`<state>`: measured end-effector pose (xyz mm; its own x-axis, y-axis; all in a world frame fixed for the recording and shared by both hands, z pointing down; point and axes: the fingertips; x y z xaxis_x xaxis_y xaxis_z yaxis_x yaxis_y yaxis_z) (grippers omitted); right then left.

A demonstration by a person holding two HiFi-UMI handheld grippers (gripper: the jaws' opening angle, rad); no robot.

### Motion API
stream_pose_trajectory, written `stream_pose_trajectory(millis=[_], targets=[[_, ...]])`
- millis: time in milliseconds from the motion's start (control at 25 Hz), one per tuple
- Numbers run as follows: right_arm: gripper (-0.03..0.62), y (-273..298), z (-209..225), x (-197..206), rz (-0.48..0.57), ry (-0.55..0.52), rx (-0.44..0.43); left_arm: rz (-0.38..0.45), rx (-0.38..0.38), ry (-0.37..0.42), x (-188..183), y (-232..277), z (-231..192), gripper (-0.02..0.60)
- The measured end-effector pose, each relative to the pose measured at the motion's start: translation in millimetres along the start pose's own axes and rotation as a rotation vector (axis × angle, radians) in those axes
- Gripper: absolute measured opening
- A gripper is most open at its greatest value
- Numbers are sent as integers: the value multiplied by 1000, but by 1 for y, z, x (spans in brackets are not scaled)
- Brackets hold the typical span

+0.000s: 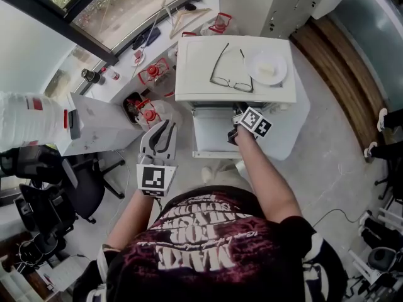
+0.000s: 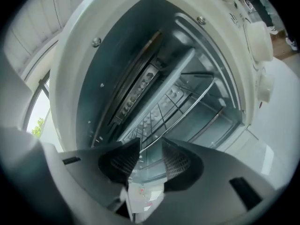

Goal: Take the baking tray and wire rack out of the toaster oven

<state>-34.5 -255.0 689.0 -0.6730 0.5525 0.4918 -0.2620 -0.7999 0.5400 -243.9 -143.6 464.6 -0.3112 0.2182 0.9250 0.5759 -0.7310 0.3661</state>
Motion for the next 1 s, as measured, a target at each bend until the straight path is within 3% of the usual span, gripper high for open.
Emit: stream_pose_trajectory(millis=[200, 400, 1000], targets=[[141, 13, 2, -3, -8, 6, 2, -8, -10, -5, 3, -4, 1, 54], [97, 15, -3, -4, -3, 34, -36, -21, -24, -9, 9, -12, 1, 54], [91, -26, 7, 30, -20, 47, -68, 4, -6, -7, 5, -16, 12, 54]])
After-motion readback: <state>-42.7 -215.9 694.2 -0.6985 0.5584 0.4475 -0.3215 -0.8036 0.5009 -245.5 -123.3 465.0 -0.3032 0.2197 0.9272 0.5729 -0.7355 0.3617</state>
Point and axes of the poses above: the fingertips, and each gripper's own axes: y forward along the fingers, z to its right, x out of its underside, and after that the axes turned 10 degrees about x, right-handed
